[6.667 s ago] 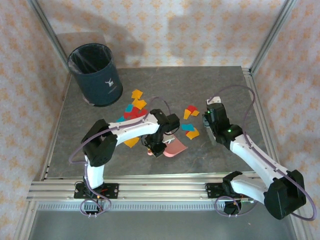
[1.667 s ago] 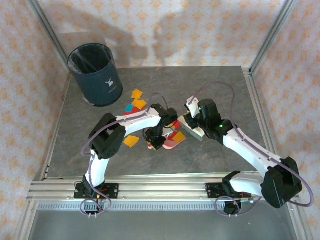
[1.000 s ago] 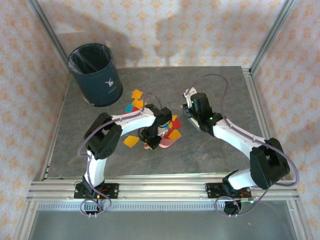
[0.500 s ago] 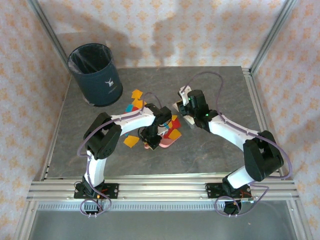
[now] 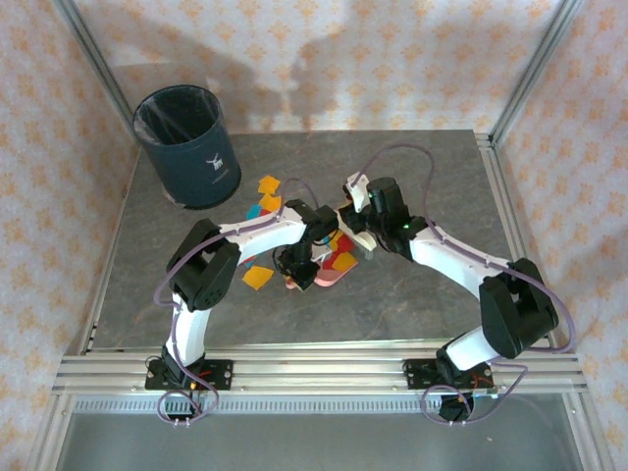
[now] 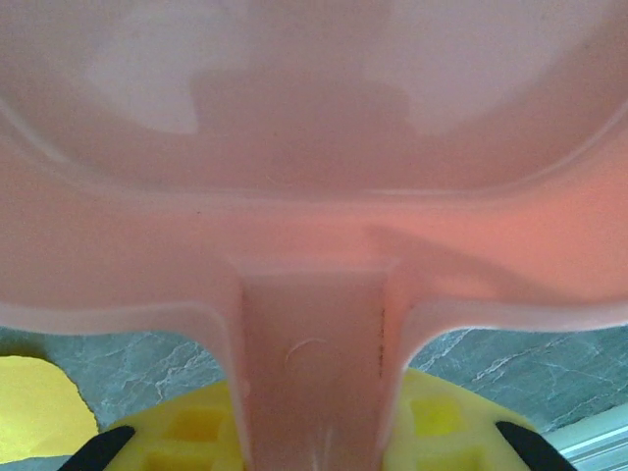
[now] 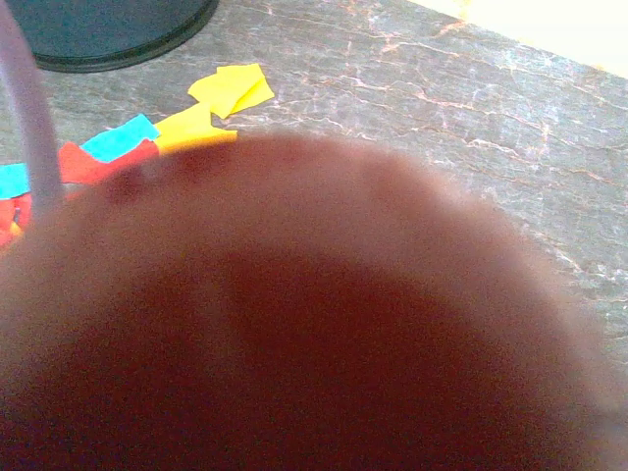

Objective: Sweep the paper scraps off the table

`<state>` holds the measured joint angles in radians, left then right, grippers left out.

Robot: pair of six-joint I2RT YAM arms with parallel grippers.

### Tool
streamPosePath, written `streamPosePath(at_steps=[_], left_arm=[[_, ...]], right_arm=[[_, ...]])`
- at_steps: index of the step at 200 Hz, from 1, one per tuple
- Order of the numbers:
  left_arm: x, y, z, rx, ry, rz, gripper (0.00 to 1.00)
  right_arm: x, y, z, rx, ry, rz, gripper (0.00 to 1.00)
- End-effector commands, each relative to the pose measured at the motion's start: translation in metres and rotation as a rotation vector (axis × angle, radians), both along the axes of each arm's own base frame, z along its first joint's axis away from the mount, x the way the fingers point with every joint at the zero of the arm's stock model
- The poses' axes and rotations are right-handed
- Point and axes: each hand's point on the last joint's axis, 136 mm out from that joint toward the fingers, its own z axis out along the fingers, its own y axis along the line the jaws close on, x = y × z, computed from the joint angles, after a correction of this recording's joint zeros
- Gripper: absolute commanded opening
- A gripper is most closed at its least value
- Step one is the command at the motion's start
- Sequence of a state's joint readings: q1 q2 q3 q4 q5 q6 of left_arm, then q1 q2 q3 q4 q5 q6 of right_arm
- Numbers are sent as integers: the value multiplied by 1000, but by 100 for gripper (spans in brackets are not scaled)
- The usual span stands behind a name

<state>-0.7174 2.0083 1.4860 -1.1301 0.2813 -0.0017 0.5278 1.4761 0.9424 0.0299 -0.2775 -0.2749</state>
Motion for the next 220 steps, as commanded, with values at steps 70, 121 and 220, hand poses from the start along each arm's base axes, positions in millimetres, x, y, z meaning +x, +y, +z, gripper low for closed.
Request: streamPosePath(at_steps=[70,121,220], left_arm=[[-1,3,0,23,37,-1,0],[-1,2,2,15,31,-3,0],[-1,3,9,-7,2,-20,0]], right_arm=[[-34,3,7,77,95,25,0],[-34,-4,21,105,54,-21,0],[-27,-27,53,156,-34,-167,0]])
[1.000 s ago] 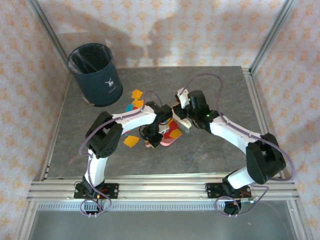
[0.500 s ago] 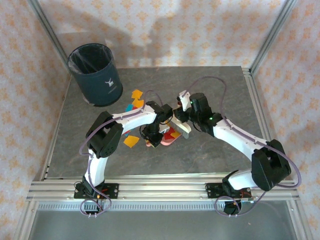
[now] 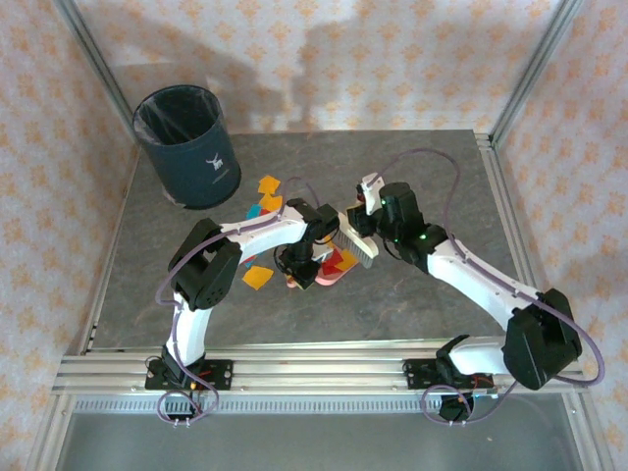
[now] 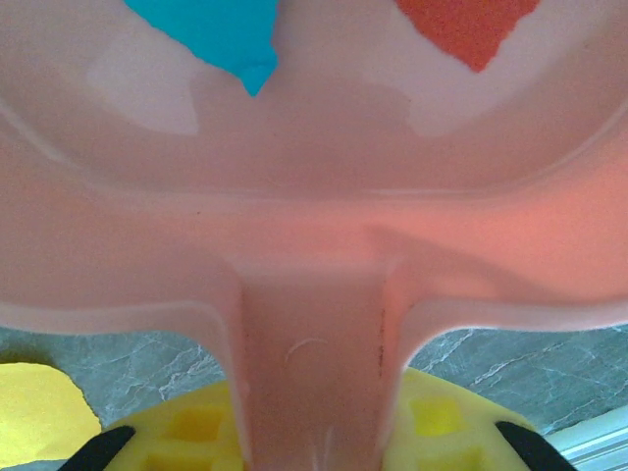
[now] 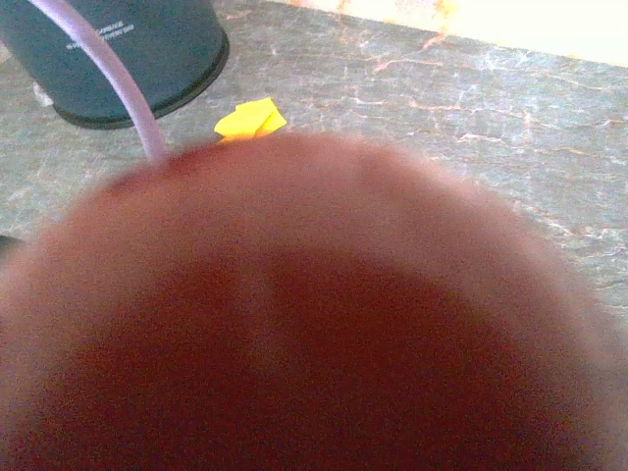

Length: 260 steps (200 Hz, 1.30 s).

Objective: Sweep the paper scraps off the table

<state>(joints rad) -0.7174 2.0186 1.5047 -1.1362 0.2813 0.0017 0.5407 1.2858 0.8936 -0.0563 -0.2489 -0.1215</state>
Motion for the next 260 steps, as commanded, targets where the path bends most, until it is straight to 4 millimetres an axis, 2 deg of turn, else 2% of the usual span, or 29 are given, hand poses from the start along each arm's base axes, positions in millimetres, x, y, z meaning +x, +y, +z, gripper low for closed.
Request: streamPosePath(at_steps=[1,43,73,131,176,207,260], left_arm=[[-3,5,8,-4,3,-17,0],[-7,6,6,-3,23,-22,0],[-9,3,7,-20,34,-26,0],[-16,-8,6,-47,56,-58,0],[-17,-12,3,-41,61,-71,0],[-15,-10,2,-27,54,-68,0],[-16,-9,0,-20,53,-69,0]], right_arm=[[3,-11,17,32,-51,-82,0],[14,-40,5,-61,-65,-243,0],[19,-46,-7,-87,-60,-279,0],[19,-25,-38,-46,17,-208,0],[9,-2,-48,14,80,-83,0],[-1,7,-46,43,98,-23,0],[-13,13,-34,65,95,46,0]])
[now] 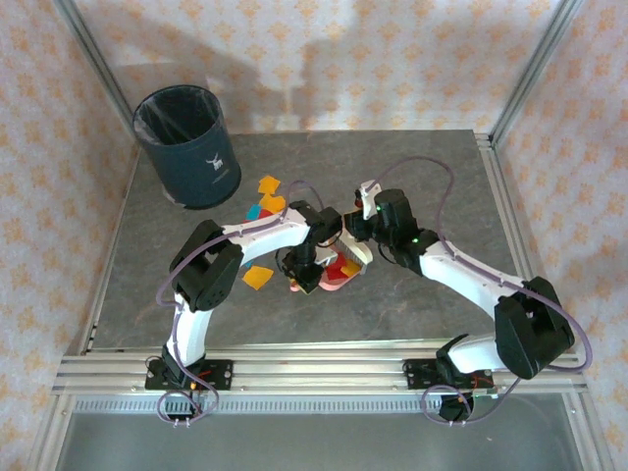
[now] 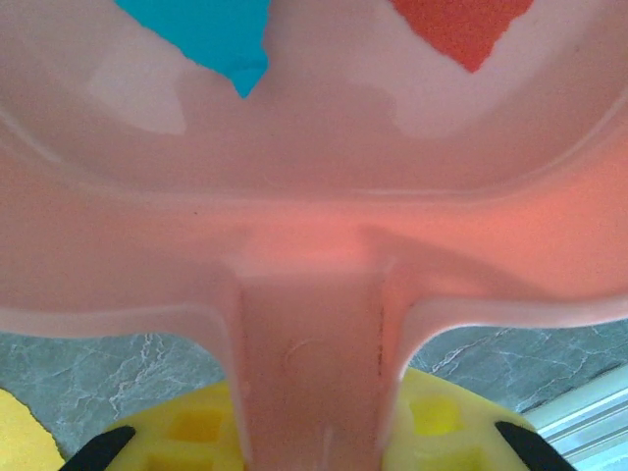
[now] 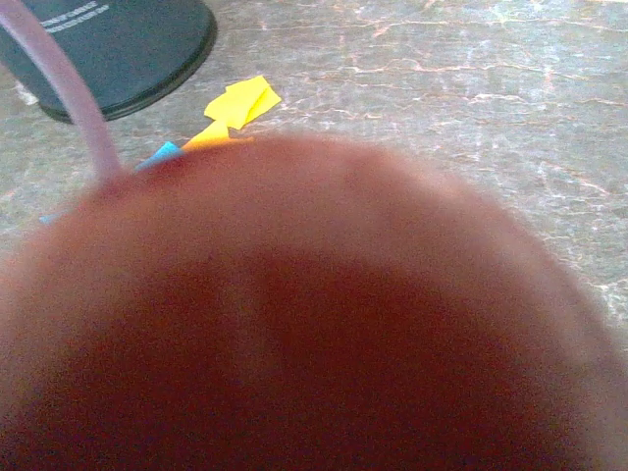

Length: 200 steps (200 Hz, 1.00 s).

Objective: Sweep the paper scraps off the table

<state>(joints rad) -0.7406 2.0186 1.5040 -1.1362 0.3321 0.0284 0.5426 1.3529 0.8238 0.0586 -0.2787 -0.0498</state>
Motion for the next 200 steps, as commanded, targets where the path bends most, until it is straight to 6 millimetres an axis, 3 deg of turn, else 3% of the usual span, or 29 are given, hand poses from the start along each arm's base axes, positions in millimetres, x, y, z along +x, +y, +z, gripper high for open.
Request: streamPosePath(at_steps=[1,127,140,145,196,200], left_arm=[[-4,3,-1,23,17,-28,0],[-4,6,4,14,-14,-26,0],[-2,5,7,4,-28,-20,0],[-1,6,8,1,-34,-18,0],[16,8,21,-24,-127,29,0],[18,7,31,-45,-153,37,0]], right_arm=[[-15,4,0,16,30,56,0],[1,-44,43,7,-117,-231,0],[3,-52,41,-6,-121,-275,0],[1,-56,52,7,-147,-292,0],[-6,-96,64,-32,-206,-465,0],[-7,-98,64,-36,-208,-475,0]])
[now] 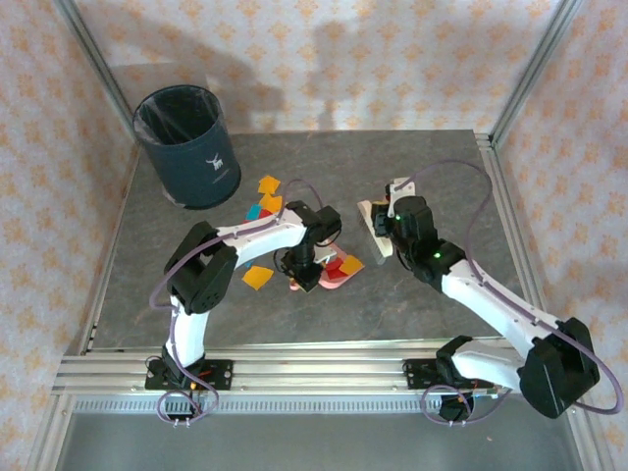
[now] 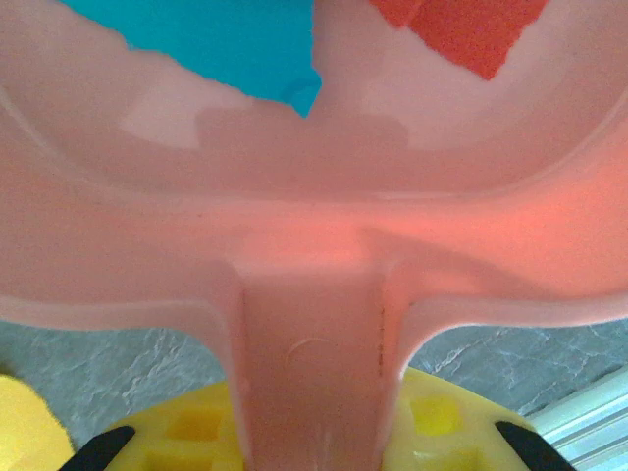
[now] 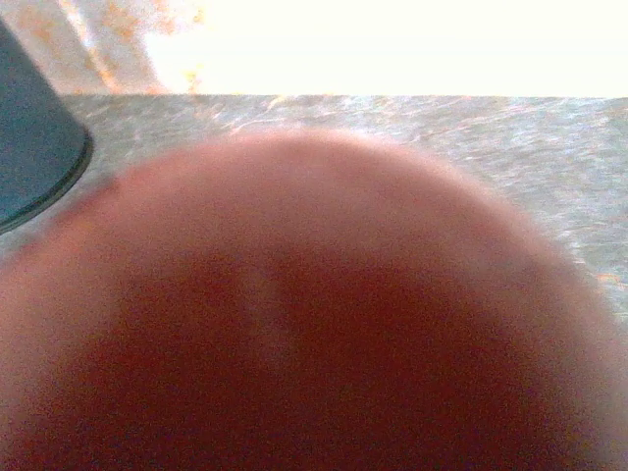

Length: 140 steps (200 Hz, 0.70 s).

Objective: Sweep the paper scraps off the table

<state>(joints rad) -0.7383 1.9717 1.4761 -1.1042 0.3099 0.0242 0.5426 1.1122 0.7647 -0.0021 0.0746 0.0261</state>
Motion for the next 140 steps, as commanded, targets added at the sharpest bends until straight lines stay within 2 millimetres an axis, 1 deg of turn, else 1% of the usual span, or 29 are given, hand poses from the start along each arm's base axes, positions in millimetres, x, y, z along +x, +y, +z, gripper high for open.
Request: streamPosePath(at_steps=[1,39,84,117,140], left_arm=[[14,6,24,-32,-103,35,0],[31,9,47,-81,-192,87,0],[44,16,75,-127,-247,126,0],[59,32,100,-134,-286,167,0],[75,48,123,-144,-333,206,0]], right_arm=[[-3,-26,12,-13,-46,-130,0],[-13,-39,7,-29,-28,-166,0],[-25,-44,-3,-26,6,-167,0],[-29,-42,-10,-21,31,-150,0],[-30,-41,-14,-25,45,-142,0]])
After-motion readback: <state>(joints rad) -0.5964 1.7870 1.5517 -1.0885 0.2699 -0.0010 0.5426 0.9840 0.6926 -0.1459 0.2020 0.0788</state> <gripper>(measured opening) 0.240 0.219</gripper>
